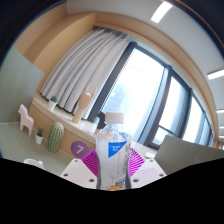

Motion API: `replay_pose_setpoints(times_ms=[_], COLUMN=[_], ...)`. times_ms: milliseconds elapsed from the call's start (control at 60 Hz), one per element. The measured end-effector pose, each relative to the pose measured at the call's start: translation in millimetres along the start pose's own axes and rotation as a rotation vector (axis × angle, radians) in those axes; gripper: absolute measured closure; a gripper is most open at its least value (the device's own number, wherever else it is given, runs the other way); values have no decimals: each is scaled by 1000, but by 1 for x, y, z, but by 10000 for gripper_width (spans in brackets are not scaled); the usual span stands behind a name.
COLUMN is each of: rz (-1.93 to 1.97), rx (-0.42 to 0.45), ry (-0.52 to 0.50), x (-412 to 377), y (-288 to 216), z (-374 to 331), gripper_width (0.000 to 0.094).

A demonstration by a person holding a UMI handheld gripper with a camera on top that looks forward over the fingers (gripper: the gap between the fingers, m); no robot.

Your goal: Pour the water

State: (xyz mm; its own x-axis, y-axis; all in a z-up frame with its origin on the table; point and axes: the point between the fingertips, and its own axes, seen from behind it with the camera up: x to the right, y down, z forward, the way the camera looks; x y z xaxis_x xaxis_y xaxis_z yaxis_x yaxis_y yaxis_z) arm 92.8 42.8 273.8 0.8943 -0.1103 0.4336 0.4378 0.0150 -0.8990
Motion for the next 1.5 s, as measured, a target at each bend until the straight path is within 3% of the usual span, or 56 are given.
replay_pose_setpoints(times_ms=[217, 400, 567, 667, 883, 1000, 1067, 1500], rz=[373, 404, 468, 442, 432, 437, 443, 502], rx=[-79, -120, -170, -137, -161, -197, -216, -356], ry=[-61, -86, -116, -110, -96, -59, -40, -149], x=[13, -11, -33, -36, -30, -20, -18, -111], y=[69, 124, 158, 155, 157, 159, 162, 165], z=[3, 6, 4, 3, 0, -11, -26, -158], gripper_width=[608, 607, 605, 606, 391, 171, 97, 106])
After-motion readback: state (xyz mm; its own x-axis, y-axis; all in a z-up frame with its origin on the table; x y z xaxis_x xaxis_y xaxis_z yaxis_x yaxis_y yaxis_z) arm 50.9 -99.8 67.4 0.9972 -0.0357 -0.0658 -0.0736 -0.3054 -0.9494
